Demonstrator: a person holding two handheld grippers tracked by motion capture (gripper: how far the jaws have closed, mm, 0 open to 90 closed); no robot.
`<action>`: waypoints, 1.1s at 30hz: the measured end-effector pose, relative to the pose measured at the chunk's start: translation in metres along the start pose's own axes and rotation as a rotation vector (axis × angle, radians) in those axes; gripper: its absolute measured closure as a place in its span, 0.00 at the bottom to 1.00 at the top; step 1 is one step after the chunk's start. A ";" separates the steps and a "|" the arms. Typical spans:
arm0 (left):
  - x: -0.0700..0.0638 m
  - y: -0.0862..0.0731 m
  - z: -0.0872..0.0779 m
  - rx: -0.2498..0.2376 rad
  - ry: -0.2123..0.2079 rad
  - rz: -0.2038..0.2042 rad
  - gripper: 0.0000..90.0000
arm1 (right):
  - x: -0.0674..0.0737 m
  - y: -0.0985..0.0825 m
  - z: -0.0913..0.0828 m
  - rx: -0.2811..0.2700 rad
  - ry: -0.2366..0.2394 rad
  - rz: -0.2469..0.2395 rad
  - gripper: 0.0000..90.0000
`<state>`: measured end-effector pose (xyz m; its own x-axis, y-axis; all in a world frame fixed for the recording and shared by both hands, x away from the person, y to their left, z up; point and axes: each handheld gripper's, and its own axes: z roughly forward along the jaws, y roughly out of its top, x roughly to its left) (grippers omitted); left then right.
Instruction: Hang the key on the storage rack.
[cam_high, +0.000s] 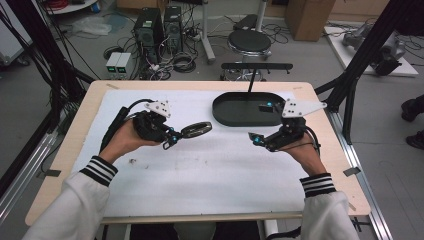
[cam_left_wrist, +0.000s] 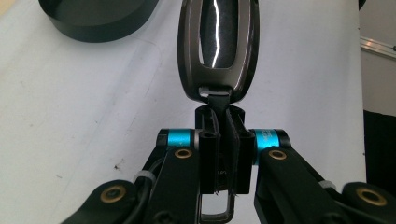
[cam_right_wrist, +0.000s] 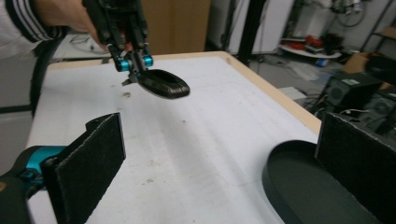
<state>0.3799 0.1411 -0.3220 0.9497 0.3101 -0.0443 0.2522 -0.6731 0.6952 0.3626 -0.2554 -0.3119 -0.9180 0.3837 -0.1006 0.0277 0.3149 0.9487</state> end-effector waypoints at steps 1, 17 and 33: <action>-0.001 0.001 0.001 -0.003 -0.001 0.000 0.94 | 0.000 0.003 0.003 0.016 0.014 -0.007 0.01; -0.010 0.010 0.008 0.000 -0.028 0.048 0.94 | 0.001 0.034 0.052 0.159 0.183 -0.085 0.01; -0.015 0.012 0.011 0.016 -0.026 0.069 0.94 | 0.013 0.044 0.108 0.338 0.288 -0.160 0.01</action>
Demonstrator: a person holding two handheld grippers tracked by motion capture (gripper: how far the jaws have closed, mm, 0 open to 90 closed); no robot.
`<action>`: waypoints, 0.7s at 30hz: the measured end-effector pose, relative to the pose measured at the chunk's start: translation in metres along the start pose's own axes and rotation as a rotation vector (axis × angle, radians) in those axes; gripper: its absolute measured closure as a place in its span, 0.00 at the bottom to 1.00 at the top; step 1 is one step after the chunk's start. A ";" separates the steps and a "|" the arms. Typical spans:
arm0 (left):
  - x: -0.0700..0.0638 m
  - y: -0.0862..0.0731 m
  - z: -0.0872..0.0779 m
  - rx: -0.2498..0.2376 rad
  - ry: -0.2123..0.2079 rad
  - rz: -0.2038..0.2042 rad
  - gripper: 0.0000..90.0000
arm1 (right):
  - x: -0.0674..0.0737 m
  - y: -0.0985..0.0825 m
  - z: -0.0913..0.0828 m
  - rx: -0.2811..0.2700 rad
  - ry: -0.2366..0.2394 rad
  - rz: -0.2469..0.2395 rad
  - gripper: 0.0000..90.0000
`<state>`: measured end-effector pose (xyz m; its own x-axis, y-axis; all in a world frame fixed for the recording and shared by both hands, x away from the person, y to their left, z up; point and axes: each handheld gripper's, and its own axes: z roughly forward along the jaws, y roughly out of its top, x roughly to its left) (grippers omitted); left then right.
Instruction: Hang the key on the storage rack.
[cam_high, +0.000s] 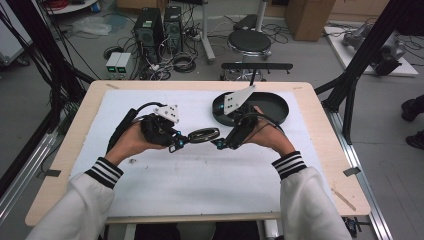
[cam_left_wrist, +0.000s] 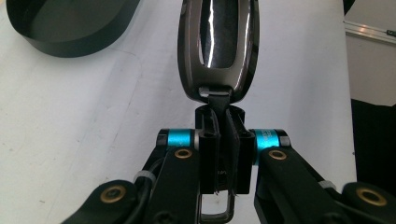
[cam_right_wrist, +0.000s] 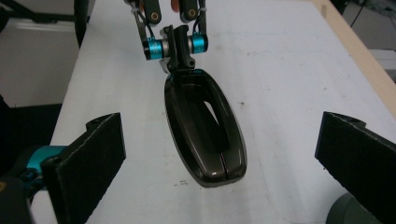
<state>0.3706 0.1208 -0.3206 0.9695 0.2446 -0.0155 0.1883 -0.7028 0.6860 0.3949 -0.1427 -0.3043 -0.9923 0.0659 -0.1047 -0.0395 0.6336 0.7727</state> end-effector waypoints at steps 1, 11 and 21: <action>0.000 0.000 0.000 0.002 -0.001 0.001 0.94 | 0.000 0.002 0.005 0.016 0.006 -0.006 0.01; -0.004 0.001 0.003 0.019 -0.010 0.014 0.94 | 0.000 0.006 0.027 0.100 0.046 -0.022 0.04; -0.003 0.001 0.006 0.033 -0.009 0.019 0.94 | 0.002 0.005 0.041 0.186 0.100 -0.037 0.19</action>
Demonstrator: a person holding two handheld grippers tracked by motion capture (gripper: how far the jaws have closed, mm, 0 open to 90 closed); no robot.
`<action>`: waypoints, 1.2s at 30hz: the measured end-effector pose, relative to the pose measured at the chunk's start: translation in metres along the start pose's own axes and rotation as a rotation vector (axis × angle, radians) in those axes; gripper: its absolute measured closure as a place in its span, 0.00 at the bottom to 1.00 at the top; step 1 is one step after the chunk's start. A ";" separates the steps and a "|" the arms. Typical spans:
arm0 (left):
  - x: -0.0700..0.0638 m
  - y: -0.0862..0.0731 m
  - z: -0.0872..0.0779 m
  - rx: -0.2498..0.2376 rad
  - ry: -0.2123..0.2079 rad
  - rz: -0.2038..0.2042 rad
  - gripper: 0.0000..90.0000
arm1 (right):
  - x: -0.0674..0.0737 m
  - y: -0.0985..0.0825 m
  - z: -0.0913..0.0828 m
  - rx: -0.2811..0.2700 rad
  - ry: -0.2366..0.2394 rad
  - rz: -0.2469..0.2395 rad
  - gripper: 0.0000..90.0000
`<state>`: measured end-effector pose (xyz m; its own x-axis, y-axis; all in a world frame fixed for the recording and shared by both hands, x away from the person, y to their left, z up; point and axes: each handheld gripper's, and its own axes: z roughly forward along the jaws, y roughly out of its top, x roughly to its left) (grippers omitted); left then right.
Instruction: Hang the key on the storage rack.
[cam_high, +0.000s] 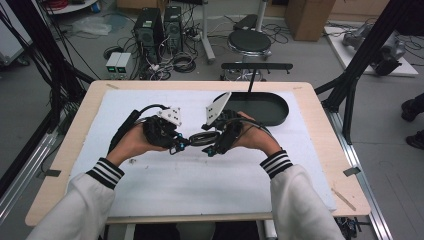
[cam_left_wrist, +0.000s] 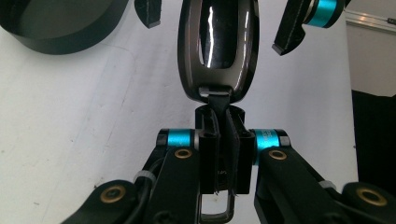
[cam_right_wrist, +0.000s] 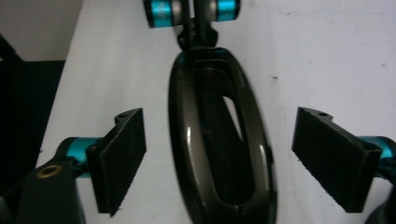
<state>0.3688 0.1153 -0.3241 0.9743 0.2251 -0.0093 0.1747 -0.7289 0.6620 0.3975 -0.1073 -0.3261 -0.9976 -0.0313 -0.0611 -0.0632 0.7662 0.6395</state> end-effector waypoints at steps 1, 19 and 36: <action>0.000 0.000 0.001 0.002 -0.002 0.000 0.94 | -0.001 0.000 0.001 0.006 -0.002 0.005 0.19; 0.001 0.000 0.004 0.017 -0.001 0.001 0.94 | 0.000 0.005 0.007 0.060 0.006 -0.041 0.52; 0.005 -0.009 -0.001 -0.086 0.016 0.061 0.84 | 0.002 0.007 0.003 0.043 0.000 -0.062 0.54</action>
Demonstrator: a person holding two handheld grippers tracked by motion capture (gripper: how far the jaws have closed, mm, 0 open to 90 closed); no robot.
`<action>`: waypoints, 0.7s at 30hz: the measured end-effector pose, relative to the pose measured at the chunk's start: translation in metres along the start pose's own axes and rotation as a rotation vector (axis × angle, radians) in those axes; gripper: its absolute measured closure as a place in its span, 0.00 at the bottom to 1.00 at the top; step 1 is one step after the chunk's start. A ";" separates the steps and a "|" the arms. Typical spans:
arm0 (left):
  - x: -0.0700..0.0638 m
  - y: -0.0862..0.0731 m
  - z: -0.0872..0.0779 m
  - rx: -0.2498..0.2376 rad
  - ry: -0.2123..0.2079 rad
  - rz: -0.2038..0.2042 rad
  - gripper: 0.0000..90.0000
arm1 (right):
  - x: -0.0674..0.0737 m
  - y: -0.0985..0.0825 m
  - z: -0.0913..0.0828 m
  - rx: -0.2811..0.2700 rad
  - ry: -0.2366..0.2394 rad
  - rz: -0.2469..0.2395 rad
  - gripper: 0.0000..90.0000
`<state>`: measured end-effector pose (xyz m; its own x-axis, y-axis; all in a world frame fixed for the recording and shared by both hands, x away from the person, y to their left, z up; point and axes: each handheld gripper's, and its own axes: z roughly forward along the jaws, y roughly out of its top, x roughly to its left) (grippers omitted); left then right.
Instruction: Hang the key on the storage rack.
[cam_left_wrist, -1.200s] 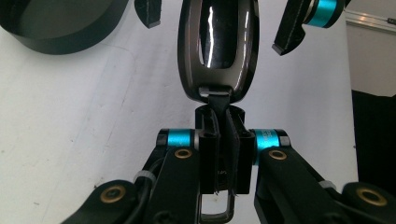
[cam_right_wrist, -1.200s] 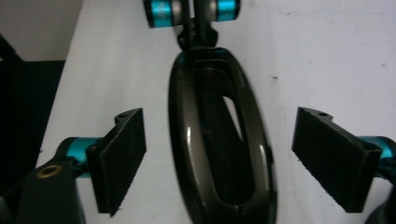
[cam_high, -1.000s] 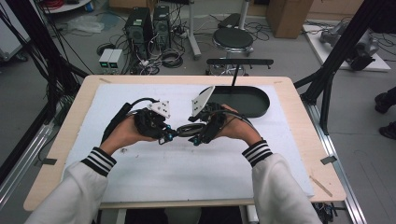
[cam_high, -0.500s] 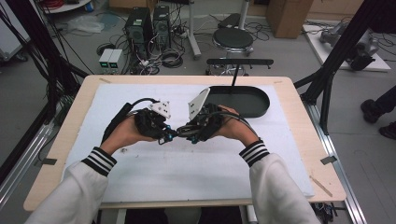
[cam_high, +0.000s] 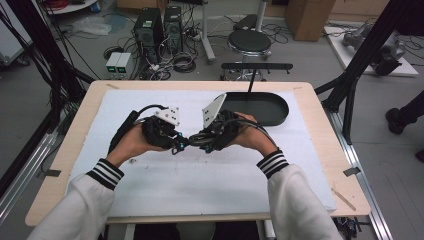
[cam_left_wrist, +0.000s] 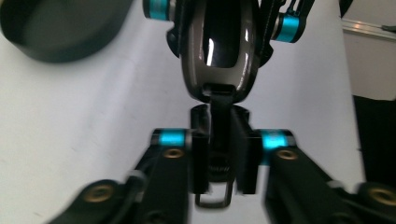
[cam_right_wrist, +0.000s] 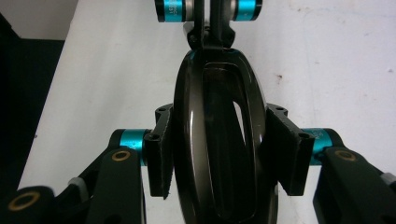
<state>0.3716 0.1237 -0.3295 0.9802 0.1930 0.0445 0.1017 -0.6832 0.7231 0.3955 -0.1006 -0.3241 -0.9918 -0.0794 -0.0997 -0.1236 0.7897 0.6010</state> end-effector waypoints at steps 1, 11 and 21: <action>0.002 -0.004 -0.002 -0.044 0.025 0.045 0.71 | 0.000 -0.001 -0.002 -0.013 -0.001 0.000 0.54; 0.010 -0.024 -0.027 -0.278 0.195 -0.090 0.02 | -0.005 -0.015 -0.013 -0.080 -0.064 0.064 0.54; -0.002 -0.065 -0.056 -0.469 0.362 -0.175 0.02 | -0.010 -0.035 -0.042 -0.229 -0.142 0.198 0.54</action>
<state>0.3538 0.2074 -0.3378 0.8277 0.5569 0.0696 0.0892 -0.2530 0.9634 0.4085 -0.1535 -0.3106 -0.9851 0.1598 -0.0632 0.0509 0.6230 0.7805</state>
